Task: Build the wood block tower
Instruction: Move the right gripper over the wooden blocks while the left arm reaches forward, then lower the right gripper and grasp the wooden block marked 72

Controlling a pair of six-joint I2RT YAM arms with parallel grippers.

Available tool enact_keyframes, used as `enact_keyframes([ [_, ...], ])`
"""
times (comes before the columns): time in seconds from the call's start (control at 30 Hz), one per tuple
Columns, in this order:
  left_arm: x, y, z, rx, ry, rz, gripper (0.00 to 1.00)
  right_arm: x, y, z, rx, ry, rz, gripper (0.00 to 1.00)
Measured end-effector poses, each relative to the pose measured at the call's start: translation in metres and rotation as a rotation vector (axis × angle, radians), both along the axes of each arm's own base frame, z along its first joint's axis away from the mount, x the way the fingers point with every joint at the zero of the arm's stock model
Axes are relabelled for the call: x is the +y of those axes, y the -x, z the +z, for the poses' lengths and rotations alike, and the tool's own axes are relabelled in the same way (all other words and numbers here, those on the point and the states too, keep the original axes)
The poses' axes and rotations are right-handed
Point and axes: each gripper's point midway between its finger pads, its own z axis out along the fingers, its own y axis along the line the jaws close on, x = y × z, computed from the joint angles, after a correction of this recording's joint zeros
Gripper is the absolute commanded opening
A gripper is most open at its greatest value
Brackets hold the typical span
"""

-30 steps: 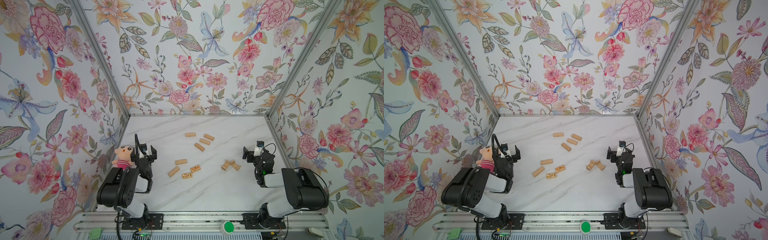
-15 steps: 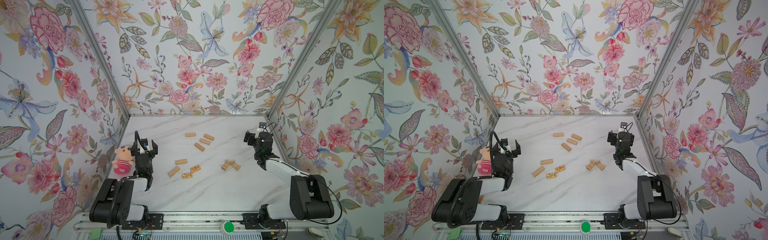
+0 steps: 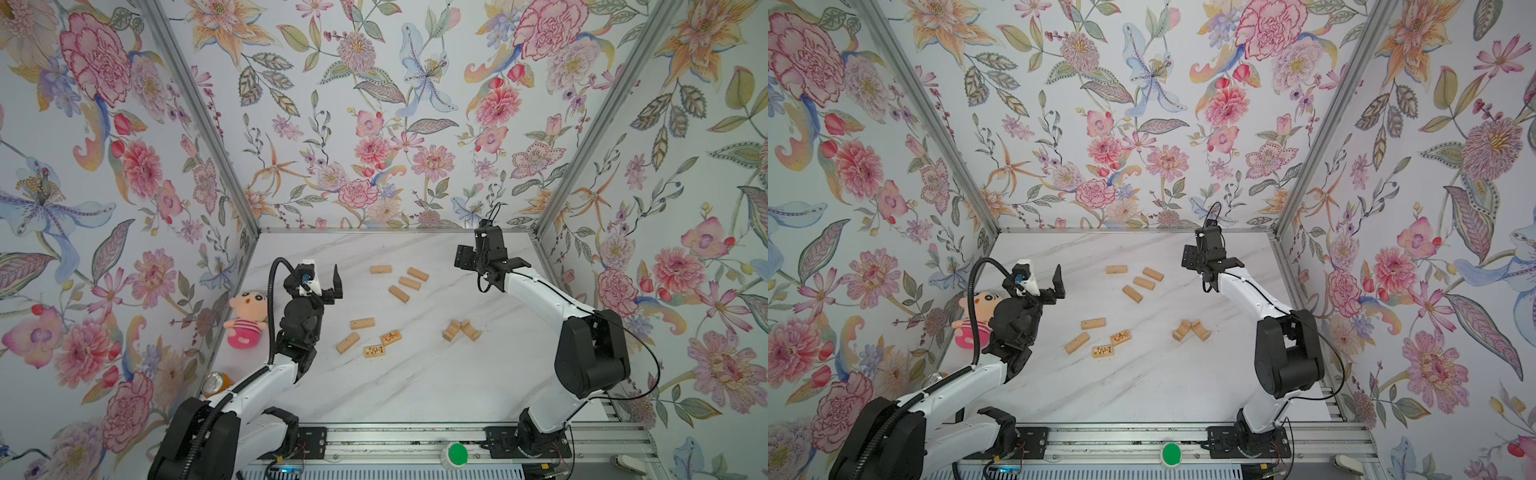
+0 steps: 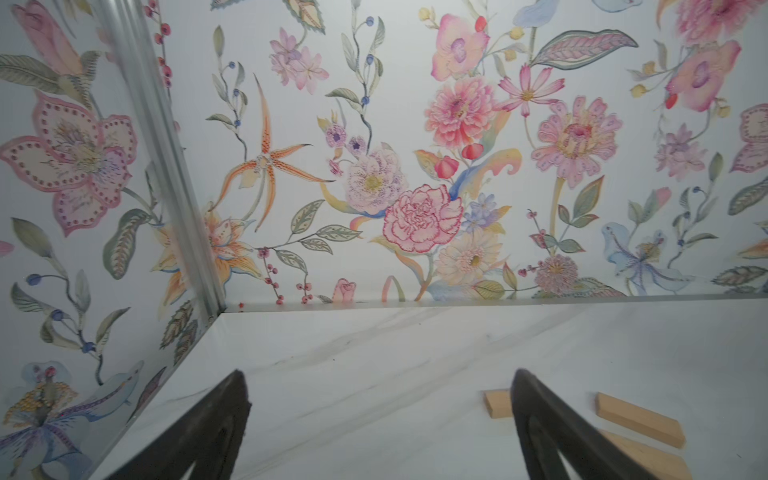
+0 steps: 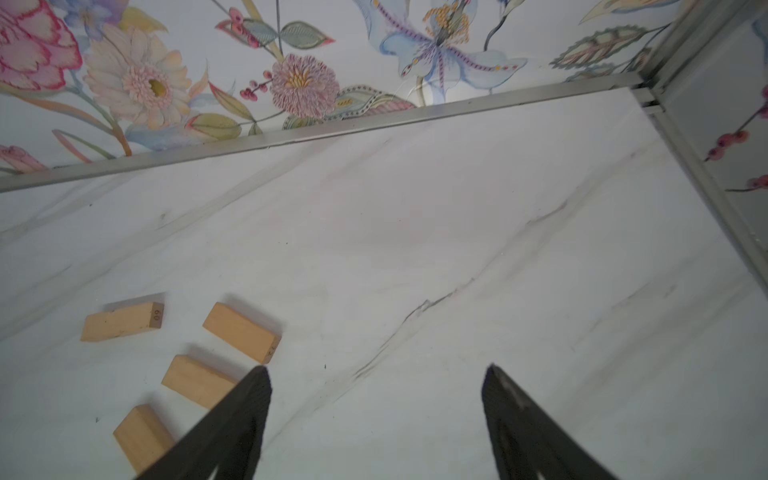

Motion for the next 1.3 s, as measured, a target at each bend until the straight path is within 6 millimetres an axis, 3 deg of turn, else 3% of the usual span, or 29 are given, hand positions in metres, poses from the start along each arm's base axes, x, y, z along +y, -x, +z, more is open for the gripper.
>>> enact_keyframes([
  [0.17, -0.064, 0.012, -0.002, 0.072, -0.019, -0.162, 0.99, 0.040, -0.009, -0.038, 0.135, -0.005, 0.080, 0.74],
  [0.3, -0.115, 0.023, -0.009, 0.132, -0.082, -0.268, 0.99, 0.066, -0.023, -0.052, 0.189, -0.004, 0.133, 0.70],
  [0.47, -0.149, 0.029, -0.018, 0.189, -0.157, -0.336, 0.99, 0.089, -0.047, -0.056, 0.214, -0.010, 0.184, 0.64],
  [0.7, -0.161, 0.027, -0.028, 0.239, -0.195, -0.364, 0.99, 0.106, -0.062, -0.076, 0.275, -0.007, 0.234, 0.60],
  [0.97, -0.171, 0.023, -0.048, 0.292, -0.259, -0.385, 0.99, 0.120, -0.052, -0.108, 0.368, 0.041, 0.290, 0.61],
  [1.3, -0.172, 0.023, -0.055, 0.306, -0.305, -0.394, 0.99, 0.129, -0.040, -0.111, 0.400, 0.059, 0.340, 0.67],
])
